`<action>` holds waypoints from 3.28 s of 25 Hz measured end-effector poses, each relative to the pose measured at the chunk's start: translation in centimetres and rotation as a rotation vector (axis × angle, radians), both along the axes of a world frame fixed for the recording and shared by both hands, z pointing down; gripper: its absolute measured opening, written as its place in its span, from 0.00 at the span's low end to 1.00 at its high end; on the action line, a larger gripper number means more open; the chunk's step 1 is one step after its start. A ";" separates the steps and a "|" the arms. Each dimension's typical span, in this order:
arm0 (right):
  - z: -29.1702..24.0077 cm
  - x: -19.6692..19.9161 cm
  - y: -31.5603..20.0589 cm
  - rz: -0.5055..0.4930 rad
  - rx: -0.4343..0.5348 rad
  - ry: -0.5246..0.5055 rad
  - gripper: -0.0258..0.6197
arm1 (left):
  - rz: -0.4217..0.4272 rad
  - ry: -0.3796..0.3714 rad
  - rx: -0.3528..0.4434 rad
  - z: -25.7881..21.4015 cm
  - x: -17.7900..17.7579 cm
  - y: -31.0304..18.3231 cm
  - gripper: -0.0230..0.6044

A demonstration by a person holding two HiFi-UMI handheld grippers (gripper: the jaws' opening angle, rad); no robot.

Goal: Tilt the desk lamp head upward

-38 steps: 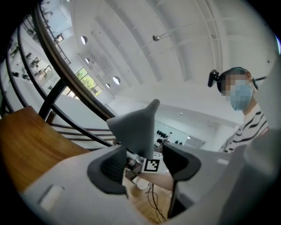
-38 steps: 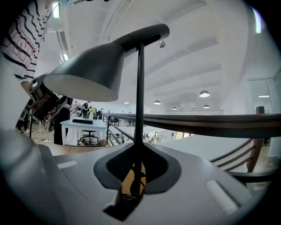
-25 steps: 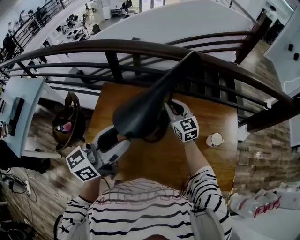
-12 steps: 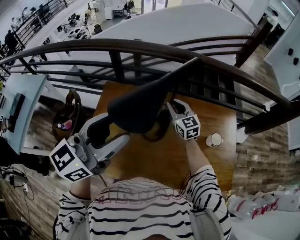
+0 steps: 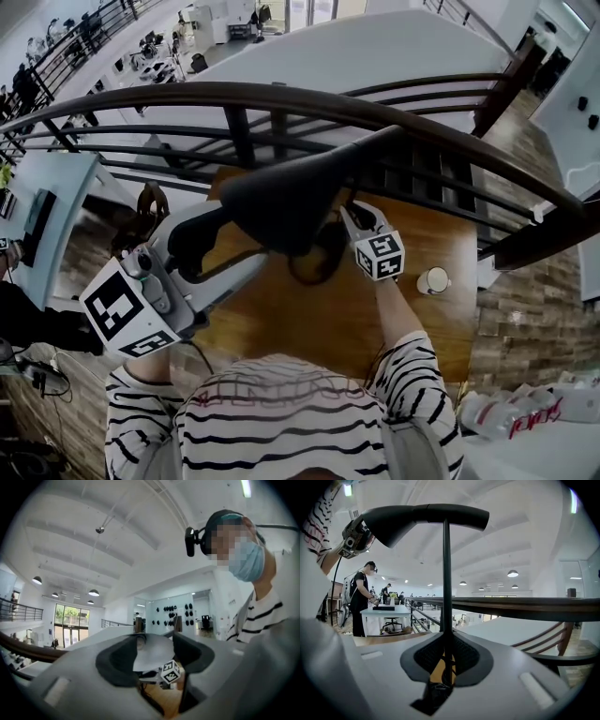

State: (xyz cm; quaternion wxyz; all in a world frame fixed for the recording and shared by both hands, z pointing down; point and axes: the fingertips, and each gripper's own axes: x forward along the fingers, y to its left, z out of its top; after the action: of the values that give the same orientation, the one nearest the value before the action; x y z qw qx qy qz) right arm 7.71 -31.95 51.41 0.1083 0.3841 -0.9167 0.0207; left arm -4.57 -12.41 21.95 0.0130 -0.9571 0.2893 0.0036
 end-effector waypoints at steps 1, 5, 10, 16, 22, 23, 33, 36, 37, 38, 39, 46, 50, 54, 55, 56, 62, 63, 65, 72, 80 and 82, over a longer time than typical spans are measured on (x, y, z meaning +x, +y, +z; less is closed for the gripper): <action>0.0 0.0 0.0 0.002 0.000 0.001 0.12 | 0.004 -0.012 0.007 -0.4 0.1 0.0 0.42; 0.0 0.0 0.1 0.008 -0.004 -0.001 0.12 | 0.021 -0.054 0.030 -1.6 0.5 -0.2 0.42; 0.0 0.4 0.2 0.013 -0.002 0.008 0.12 | 0.046 -0.092 0.062 -2.9 1.4 -0.4 0.42; 0.0 0.8 0.1 0.019 0.002 0.018 0.11 | 0.070 -0.118 0.097 -3.7 2.4 -0.7 0.41; -0.1 0.6 0.2 0.019 -0.002 0.023 0.11 | 0.050 -0.101 0.106 -3.6 1.8 -0.6 0.39; -0.2 0.6 0.3 0.022 -0.004 0.023 0.11 | 0.048 -0.098 0.107 -3.5 1.5 -0.4 0.39; -1.1 0.6 1.9 0.135 -0.011 0.022 0.25 | 0.000 -0.068 0.230 -3.1 -0.8 0.5 0.39; -2.8 0.7 3.3 0.170 0.016 -0.022 0.25 | -0.018 -0.051 0.214 -2.1 -2.1 0.4 0.39; -3.4 0.8 3.9 0.183 0.025 -0.039 0.25 | -0.023 -0.058 0.205 -1.4 -2.5 0.4 0.39; -4.0 0.8 4.5 0.197 0.032 -0.056 0.25 | -0.029 -0.064 0.195 -0.8 -2.9 0.3 0.39; -4.6 0.8 5.1 0.211 0.040 -0.076 0.25 | -0.036 -0.066 0.185 -0.1 -3.3 0.2 0.39; -7.1 -1.2 10.3 0.295 0.082 -0.188 0.21 | -0.056 -0.036 0.120 4.6 -7.1 -0.3 0.38; -7.7 -2.0 13.2 0.342 0.086 -0.236 0.19 | -0.053 -0.014 0.081 7.1 -8.2 -0.4 0.35; -7.6 -3.2 15.7 0.385 0.082 -0.266 0.13 | -0.037 -0.016 0.036 10.1 -9.0 -0.3 0.32; -7.6 -3.5 16.4 0.396 0.081 -0.273 0.10 | -0.033 -0.015 0.027 10.6 -9.2 -0.2 0.30; -7.6 -3.7 17.0 0.407 0.081 -0.281 0.08 | -0.030 -0.009 0.020 11.1 -9.5 0.0 0.28; -8.3 -5.0 20.1 0.464 0.117 -0.301 0.04 | 0.006 0.013 -0.002 13.2 -10.4 0.9 0.18; -8.4 -5.3 20.6 0.469 0.122 -0.301 0.04 | 0.014 0.010 -0.006 13.7 -10.5 1.1 0.18; -8.4 -6.2 21.6 0.476 0.128 -0.309 0.04 | 0.027 0.006 -0.010 14.5 -11.0 1.4 0.17; -8.7 -9.3 23.9 0.482 0.143 -0.325 0.04 | 0.022 0.007 -0.033 16.8 -13.6 2.4 0.04; -7.4 -11.8 26.0 0.487 0.125 -0.289 0.04 | 0.034 0.028 -0.079 18.9 -15.6 3.8 0.04; -7.4 -11.9 26.5 0.503 0.118 -0.289 0.04 | 0.035 0.022 -0.082 19.2 -15.8 3.9 0.04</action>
State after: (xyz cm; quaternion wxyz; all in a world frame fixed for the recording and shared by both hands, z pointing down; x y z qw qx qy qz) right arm -4.24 -5.50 44.04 -0.0543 0.5980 -0.7982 0.0483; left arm -20.39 -8.55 41.13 -0.0297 -0.9616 0.2727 0.0023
